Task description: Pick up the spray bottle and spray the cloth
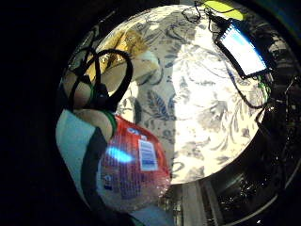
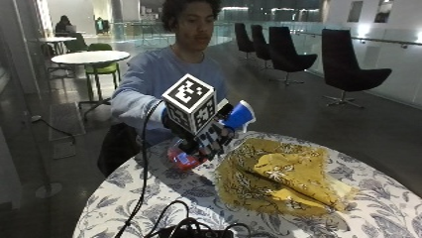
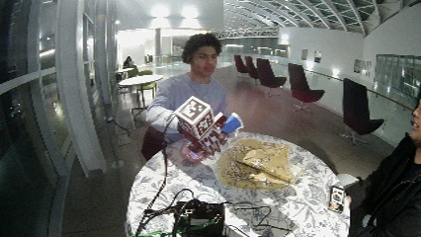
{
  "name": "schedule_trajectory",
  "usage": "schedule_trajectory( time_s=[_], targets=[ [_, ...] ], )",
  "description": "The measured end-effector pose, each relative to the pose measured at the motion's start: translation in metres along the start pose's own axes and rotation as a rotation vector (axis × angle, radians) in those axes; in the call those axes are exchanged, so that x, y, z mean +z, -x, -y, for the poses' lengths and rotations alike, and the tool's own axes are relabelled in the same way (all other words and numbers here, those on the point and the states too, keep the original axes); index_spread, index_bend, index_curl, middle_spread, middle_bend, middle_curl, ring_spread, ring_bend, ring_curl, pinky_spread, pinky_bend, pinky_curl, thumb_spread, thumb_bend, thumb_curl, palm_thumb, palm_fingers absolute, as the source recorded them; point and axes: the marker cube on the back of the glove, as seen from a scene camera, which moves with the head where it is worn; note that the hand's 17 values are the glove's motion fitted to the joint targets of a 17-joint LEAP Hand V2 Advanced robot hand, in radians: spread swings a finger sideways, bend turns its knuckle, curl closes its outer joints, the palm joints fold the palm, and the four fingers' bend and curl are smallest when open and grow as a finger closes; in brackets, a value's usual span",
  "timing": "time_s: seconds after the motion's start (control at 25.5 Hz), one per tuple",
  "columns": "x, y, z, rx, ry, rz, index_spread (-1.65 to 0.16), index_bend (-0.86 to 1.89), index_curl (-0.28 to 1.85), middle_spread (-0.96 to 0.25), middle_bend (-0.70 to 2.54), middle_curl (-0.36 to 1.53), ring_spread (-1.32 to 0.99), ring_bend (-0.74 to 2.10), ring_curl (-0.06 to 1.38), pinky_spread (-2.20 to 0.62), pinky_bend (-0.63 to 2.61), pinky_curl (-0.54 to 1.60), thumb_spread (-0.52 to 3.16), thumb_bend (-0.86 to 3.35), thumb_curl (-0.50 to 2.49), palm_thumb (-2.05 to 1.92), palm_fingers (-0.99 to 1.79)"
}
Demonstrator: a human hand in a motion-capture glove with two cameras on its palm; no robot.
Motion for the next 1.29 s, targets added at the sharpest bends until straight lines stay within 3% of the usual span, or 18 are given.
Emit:
schedule_trajectory(
  time_s=[0.51,1.29],
  targets=[
    [0.011,0.002,0.003,0.055,0.134,-0.036,-0.24,0.10,0.25,-0.06,0.32,0.45,-0.06,0.60,0.41,-0.05,0.44,0.39,0.82,-0.02,0.55,0.91,1.13],
    [0.015,0.006,0.002,0.082,0.172,-0.040,-0.23,0.10,0.25,-0.06,0.33,0.46,-0.06,0.61,0.41,-0.05,0.45,0.39,0.86,-0.03,0.57,0.89,1.14]
  ],
)
